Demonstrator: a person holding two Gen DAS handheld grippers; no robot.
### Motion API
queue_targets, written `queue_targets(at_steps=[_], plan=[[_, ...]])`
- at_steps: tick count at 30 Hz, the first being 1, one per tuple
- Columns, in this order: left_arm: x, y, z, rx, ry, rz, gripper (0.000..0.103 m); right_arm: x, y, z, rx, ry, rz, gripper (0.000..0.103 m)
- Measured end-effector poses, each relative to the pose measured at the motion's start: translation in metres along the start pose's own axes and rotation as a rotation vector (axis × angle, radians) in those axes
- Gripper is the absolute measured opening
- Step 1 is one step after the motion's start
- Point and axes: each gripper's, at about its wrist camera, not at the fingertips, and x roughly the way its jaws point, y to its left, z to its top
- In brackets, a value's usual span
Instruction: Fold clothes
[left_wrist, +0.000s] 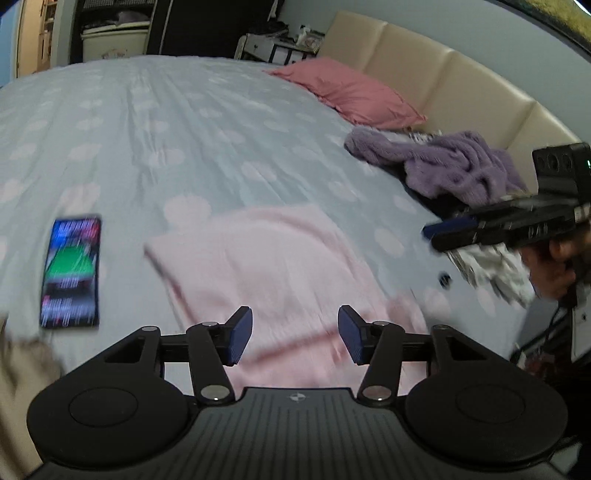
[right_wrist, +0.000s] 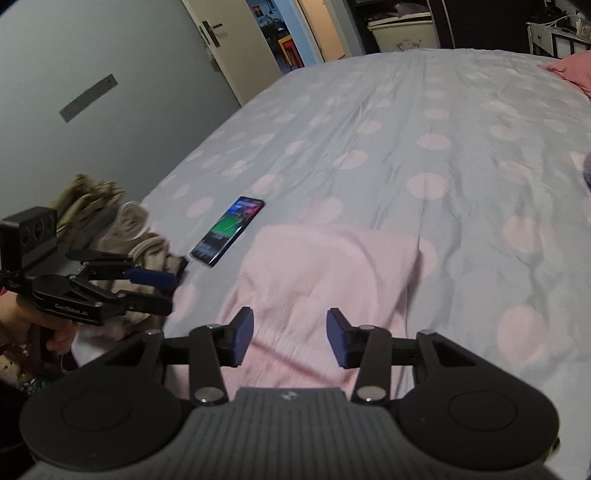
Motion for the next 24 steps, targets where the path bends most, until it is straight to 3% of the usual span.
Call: queue_targets(at_steps=[6,10,18,20,24], plan=[[-0.021,-0.033,-0.061,0.03,0.028,-0.023,0.049,-0.031,0.015,-0.059,-0.017,0.053,-0.033,0.048],[-0.025,-0.044,-0.097,-0.023,0.066,-0.015,0.049,-0.042,0.031,-0.094,-0.035,0.09,-0.041,0.048],[-0.022,-0.068,-0.135,-0.014,0.095,0.037,0.049,-0.043,0.07,-0.136,-0.159,0.122,-0.127,0.05],[-0.016,-0.072,-0.142,-0.005,0.125,0.079,0.049,-0.04,0.079,-0.147,-0.203,0.133,-0.138,0.057],[-0.013,-0.077,-0.15,-0.013,0.16,0.13,0.049,-0.034,0.089,-0.164,-0.241,0.156,-0.135,0.057]])
